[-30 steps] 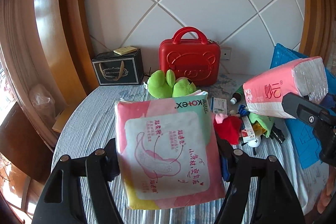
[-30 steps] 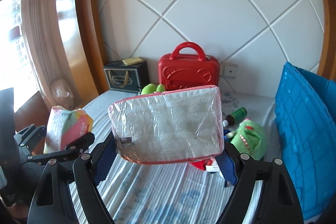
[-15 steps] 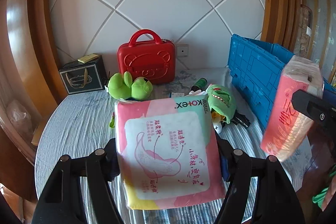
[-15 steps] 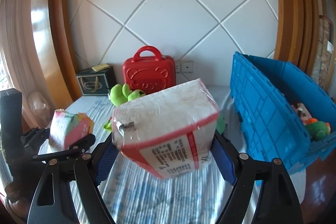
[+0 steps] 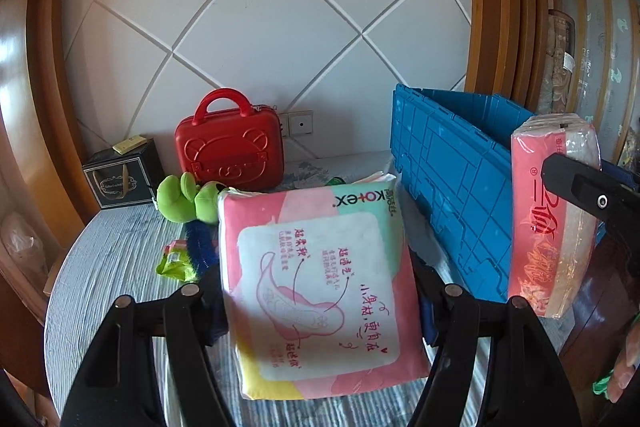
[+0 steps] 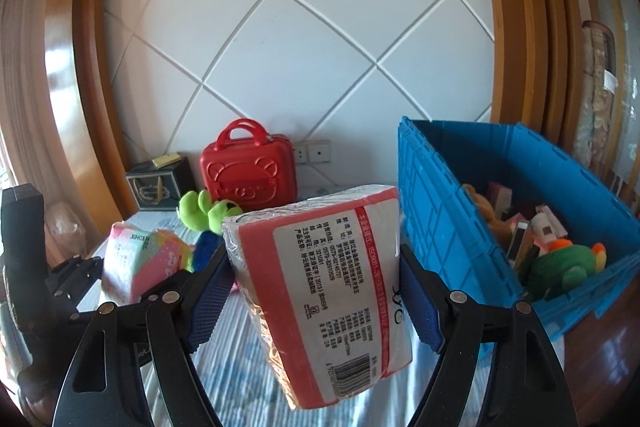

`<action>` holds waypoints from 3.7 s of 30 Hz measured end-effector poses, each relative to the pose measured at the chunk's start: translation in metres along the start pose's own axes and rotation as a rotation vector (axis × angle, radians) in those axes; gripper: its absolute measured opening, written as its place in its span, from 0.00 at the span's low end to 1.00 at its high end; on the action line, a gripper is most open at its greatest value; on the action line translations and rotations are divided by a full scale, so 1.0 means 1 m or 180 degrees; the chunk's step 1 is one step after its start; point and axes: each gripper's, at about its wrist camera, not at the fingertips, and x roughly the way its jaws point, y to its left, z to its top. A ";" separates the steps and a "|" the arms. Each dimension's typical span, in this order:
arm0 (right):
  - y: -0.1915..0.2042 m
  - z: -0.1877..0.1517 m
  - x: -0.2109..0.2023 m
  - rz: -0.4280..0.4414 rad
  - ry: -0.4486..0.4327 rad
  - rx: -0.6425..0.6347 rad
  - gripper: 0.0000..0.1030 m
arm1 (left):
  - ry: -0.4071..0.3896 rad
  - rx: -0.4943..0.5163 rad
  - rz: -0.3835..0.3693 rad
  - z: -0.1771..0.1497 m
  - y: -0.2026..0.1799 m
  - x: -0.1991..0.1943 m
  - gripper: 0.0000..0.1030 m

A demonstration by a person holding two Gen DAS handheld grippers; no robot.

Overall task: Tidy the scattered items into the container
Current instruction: 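Lift both packs and carry them over the blue crate, then lower both packs into the crate and open both tools, then withdraw both tools from the crate back toward the table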

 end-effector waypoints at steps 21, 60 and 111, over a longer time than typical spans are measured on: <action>-0.376 0.040 0.008 -0.0567 -0.0034 0.0215 0.76 | 0.0469 0.0539 -0.0472 0.084 -0.368 0.121 0.67; -0.417 0.002 0.000 -0.1012 0.0331 0.0186 1.00 | 0.0526 0.0518 -0.0303 0.072 -0.358 0.094 0.79; -0.007 -0.035 0.044 -0.0106 0.0543 -0.0377 1.00 | 0.0391 -0.0690 0.0631 -0.023 0.098 -0.026 0.92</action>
